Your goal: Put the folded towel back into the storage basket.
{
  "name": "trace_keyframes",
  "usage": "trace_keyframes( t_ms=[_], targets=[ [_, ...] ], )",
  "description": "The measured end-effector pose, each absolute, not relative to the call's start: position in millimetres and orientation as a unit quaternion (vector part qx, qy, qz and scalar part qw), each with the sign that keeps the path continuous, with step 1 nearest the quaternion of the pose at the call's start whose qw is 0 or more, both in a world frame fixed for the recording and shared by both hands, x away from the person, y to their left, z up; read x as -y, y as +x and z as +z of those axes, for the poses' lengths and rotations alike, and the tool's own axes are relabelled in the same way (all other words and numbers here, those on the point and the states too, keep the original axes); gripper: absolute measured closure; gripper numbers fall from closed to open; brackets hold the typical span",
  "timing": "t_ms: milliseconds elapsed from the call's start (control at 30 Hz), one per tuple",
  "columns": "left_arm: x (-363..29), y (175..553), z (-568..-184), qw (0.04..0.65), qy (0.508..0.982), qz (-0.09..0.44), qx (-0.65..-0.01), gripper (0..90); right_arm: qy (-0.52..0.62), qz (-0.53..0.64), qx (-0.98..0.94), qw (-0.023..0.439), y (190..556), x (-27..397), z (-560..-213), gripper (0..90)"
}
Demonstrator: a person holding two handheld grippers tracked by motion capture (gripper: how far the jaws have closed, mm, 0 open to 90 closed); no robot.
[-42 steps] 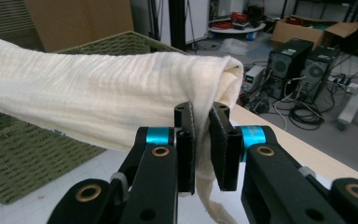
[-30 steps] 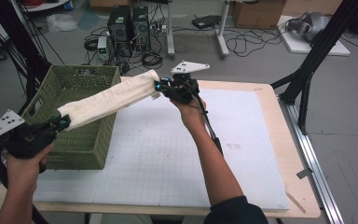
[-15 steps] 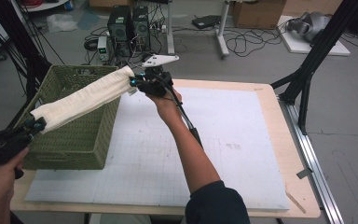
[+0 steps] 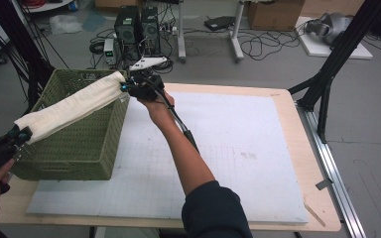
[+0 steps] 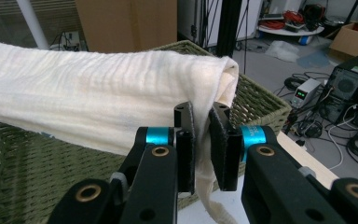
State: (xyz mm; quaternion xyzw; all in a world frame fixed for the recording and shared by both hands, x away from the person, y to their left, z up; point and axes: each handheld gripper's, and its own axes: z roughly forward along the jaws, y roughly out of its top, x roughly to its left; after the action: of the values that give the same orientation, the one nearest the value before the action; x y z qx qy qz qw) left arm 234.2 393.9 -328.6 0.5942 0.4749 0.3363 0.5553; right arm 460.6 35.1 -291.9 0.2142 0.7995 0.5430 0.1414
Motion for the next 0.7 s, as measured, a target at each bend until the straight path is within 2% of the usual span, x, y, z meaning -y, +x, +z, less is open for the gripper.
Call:
trace_keyframes(
  t_ms=[700],
  targets=[
    [-412.4, 230.1, -339.2, 0.527, 0.587, 0.357, -0.500, 82.0, 0.210, 0.525, -0.813, 0.139, 479.7, -85.1, -303.9, 81.5]
  ],
)
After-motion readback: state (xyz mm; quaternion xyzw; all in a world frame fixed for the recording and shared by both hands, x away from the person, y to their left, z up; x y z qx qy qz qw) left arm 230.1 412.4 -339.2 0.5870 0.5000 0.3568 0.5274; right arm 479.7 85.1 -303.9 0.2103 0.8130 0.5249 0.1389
